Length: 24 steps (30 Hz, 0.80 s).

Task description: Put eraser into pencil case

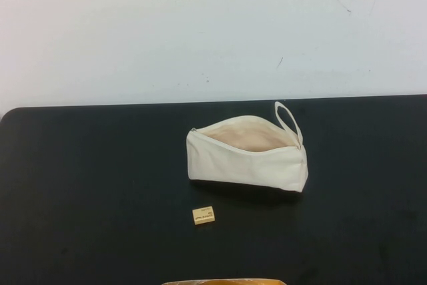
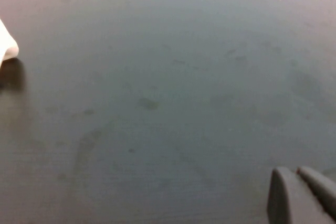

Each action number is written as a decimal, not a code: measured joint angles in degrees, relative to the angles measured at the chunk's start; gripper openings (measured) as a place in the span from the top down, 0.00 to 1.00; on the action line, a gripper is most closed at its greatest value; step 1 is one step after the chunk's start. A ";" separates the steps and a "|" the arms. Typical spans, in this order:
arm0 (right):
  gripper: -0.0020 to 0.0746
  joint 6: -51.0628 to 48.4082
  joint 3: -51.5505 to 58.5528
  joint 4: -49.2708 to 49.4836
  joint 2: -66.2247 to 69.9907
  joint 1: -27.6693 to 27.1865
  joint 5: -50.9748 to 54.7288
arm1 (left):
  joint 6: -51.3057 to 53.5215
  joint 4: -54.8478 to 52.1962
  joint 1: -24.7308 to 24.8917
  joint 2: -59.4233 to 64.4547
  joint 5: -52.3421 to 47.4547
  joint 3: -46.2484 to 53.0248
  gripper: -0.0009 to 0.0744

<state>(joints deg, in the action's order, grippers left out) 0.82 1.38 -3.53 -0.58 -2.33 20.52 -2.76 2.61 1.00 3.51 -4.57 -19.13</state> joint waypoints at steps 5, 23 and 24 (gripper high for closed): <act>0.98 0.00 0.00 0.00 0.00 0.00 0.00 | 0.13 0.00 0.00 12.50 -19.15 -13.80 0.99; 0.98 0.00 0.00 0.00 0.00 0.00 0.00 | 33.41 32.85 0.24 59.07 -32.26 -27.72 0.99; 0.98 0.00 0.00 0.00 0.00 0.00 0.00 | 36.96 34.32 0.82 62.33 -35.17 -30.16 0.99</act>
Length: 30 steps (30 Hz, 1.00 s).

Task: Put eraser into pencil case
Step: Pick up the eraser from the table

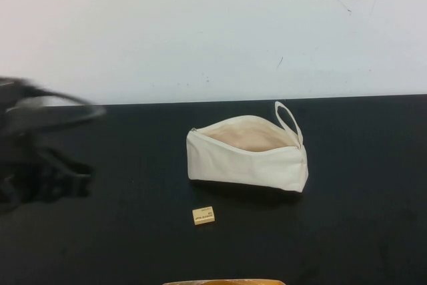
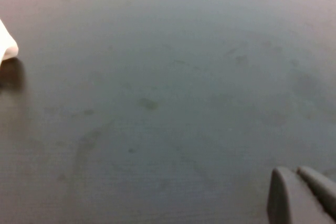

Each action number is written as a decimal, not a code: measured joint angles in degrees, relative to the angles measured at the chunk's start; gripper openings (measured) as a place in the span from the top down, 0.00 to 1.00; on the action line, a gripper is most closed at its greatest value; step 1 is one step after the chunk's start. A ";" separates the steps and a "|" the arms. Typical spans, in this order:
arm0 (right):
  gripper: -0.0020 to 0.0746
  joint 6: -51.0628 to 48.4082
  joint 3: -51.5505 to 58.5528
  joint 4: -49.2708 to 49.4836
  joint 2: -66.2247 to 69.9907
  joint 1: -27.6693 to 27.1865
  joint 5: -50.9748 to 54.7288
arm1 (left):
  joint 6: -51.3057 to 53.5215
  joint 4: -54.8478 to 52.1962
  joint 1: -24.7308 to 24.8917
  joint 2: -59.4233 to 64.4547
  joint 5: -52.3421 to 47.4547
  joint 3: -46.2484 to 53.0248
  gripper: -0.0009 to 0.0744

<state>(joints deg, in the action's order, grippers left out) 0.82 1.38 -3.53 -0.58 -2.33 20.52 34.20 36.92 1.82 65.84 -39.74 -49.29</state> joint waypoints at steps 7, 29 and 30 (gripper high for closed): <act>0.98 0.00 0.00 0.00 0.00 0.00 0.00 | 7.15 -5.67 12.48 18.58 -6.07 -13.08 0.99; 0.98 0.00 0.00 0.00 0.00 0.00 0.00 | 0.72 -24.77 30.08 41.13 6.96 -18.96 0.47; 0.98 0.00 0.00 0.00 0.00 0.00 0.00 | 0.67 -24.77 30.08 41.57 7.58 -18.96 0.46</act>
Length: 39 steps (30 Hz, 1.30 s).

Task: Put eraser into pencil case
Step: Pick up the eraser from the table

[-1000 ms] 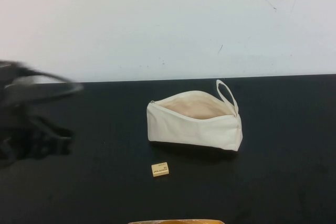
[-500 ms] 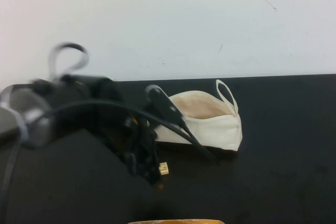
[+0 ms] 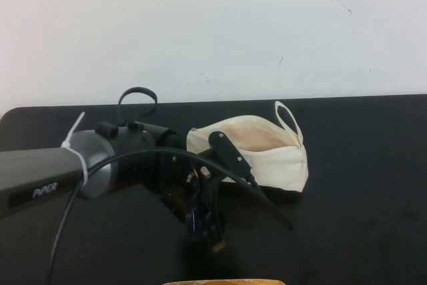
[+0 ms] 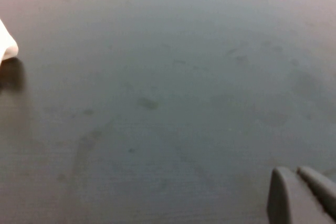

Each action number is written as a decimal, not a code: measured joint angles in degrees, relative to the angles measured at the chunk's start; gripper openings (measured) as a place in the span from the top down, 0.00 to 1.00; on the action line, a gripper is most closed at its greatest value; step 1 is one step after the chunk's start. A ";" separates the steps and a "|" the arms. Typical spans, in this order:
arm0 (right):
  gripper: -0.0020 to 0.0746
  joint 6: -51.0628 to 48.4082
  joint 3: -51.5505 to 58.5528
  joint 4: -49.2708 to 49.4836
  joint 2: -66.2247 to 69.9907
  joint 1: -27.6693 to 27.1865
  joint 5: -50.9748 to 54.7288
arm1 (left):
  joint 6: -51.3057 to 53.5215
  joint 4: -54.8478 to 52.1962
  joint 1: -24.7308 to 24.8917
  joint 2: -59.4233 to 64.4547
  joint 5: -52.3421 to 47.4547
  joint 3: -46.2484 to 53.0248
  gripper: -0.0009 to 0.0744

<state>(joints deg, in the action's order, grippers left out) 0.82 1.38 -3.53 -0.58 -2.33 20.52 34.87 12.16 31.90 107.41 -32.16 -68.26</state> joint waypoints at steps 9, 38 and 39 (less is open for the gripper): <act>0.98 0.00 0.00 0.00 -0.08 0.00 0.00 | -0.09 -0.61 0.14 2.45 3.84 -0.13 0.43; 0.98 0.00 0.00 0.00 -0.08 0.00 0.00 | -3.61 -4.40 0.14 2.53 -7.24 -1.78 0.98; 0.98 0.00 0.00 0.00 -0.08 0.00 0.00 | -3.61 -4.40 0.14 2.53 -7.46 -2.00 0.98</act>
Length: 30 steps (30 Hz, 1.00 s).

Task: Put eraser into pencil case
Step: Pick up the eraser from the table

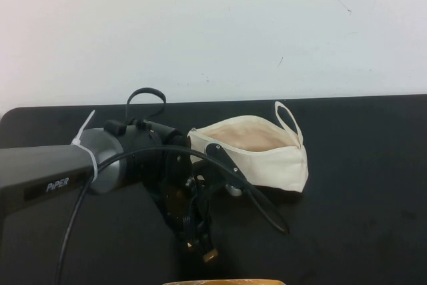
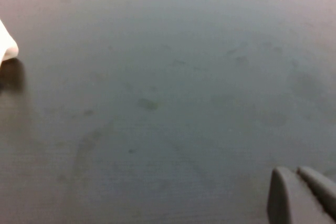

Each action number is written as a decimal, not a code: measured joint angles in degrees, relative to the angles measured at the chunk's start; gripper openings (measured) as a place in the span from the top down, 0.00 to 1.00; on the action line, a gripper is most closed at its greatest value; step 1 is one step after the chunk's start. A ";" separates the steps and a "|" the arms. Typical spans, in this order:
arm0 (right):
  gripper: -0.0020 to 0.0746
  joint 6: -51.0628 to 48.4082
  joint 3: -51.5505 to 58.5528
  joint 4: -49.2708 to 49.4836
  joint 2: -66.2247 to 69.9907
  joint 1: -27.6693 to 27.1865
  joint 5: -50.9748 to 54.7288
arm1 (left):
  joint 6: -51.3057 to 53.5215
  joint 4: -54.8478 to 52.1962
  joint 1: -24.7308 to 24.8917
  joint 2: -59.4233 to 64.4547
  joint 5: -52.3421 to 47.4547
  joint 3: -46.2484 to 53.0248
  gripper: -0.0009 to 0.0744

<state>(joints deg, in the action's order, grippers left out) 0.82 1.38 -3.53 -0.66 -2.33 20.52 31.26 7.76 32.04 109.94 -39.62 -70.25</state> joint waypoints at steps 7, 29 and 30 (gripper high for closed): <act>0.98 0.00 0.00 0.00 0.00 0.00 0.00 | -1.03 -0.10 0.00 0.22 -2.01 -0.82 0.65; 0.98 0.00 0.00 0.00 0.00 0.00 0.00 | -1.41 -2.31 0.14 2.80 -1.54 -1.83 0.74; 0.98 0.00 0.00 0.00 0.00 0.00 0.00 | -1.67 -2.31 0.14 2.85 -1.99 -2.11 0.74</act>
<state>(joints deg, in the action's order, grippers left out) 0.82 1.38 -3.53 -0.66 -2.33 20.52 29.59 5.45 32.18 112.78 -41.61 -72.36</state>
